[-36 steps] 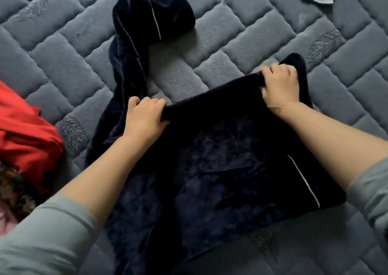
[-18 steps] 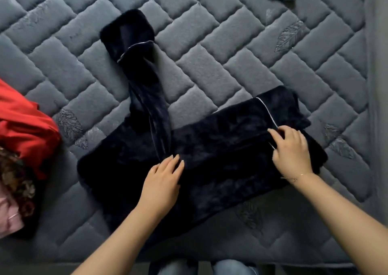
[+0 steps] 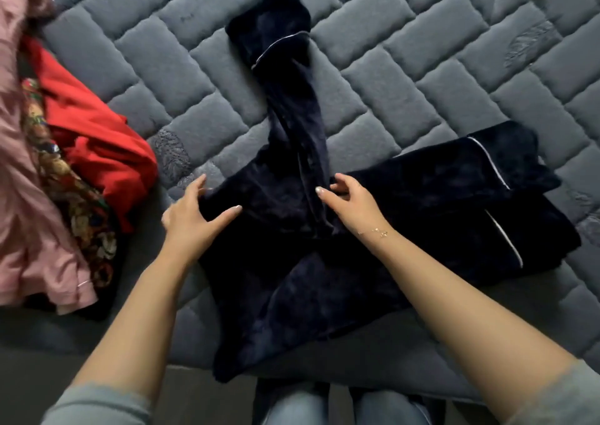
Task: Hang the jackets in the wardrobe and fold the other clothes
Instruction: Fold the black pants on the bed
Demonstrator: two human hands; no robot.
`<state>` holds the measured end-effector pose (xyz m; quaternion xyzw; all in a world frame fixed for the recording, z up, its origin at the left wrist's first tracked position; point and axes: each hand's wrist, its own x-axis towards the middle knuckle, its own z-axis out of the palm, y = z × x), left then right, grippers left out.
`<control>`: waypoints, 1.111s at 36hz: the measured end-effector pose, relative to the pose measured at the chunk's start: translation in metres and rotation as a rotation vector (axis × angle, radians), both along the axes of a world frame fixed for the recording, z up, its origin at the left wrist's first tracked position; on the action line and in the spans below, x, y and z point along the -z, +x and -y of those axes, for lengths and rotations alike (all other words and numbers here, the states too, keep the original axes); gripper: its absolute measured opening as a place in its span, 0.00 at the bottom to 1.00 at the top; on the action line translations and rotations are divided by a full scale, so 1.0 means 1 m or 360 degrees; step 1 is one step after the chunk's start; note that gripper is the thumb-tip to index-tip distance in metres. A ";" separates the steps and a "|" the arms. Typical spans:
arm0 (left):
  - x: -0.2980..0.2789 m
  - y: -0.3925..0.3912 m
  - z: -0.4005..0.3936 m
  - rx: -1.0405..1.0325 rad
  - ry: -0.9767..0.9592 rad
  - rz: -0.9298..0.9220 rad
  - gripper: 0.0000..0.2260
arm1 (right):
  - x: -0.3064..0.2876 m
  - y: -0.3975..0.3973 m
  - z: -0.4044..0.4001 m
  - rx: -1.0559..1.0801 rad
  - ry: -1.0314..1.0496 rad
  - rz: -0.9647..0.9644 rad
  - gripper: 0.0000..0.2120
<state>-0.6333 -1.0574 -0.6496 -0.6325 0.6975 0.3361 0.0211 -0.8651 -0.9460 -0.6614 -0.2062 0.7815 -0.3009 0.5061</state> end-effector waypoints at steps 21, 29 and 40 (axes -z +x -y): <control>0.036 0.061 -0.026 0.0488 0.0121 0.0450 0.13 | 0.012 0.026 0.028 0.0340 0.0301 0.0050 0.11; 0.034 0.033 -0.025 0.0209 0.0134 -0.0114 0.20 | 0.024 0.003 0.151 -0.0228 0.0014 -0.0772 0.47; 0.040 0.006 -0.004 -0.0286 0.0853 -0.0791 0.05 | 0.015 -0.017 0.148 -0.0011 -0.0174 -0.0939 0.07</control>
